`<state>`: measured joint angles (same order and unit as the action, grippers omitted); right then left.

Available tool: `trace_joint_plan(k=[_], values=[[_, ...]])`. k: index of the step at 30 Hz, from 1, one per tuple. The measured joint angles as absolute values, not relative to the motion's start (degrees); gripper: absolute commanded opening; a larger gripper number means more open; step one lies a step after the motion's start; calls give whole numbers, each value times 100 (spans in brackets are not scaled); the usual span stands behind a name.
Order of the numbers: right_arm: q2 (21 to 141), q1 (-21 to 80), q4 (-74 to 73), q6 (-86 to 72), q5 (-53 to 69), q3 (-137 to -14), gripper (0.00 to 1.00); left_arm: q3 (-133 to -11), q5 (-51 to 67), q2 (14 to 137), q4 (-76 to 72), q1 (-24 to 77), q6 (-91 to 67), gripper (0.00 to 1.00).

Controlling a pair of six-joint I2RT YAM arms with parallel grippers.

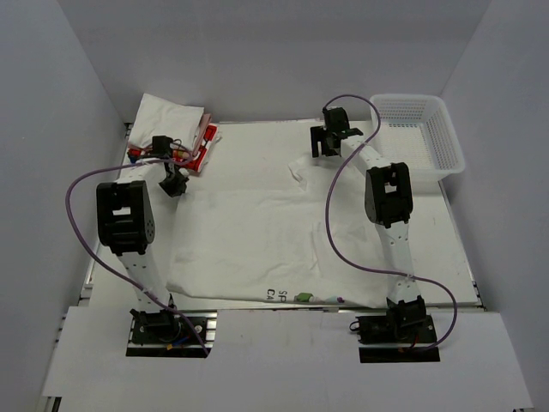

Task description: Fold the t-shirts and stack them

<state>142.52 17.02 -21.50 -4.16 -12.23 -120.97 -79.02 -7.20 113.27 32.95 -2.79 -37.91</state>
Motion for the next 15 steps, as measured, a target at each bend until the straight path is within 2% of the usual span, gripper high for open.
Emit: trace_joint_plan(k=[4,5,7,8,12,15], values=[[14252,1699,-2161,-650,-1070,-12095,76,-7732,-576,10945,3024,-276,-3686,0],[14252,1699,-2165,-720,-989,-12088,63,-7671,-530,10812,2926,-276,-3662,0],[14252,1699,-2137,-786,-875,-12033,49,-7557,-464,10554,2768,-276,-3616,0],[14250,1699,-2104,-805,-836,-12020,28,-7509,-429,10433,2709,-276,-3594,0],[14247,1699,-2045,-854,-650,-12009,0,-7461,-355,10165,2526,-276,-3479,0],[14226,1699,-1999,-803,-622,-11981,0,-7461,-329,10141,2458,-276,-3402,0]])
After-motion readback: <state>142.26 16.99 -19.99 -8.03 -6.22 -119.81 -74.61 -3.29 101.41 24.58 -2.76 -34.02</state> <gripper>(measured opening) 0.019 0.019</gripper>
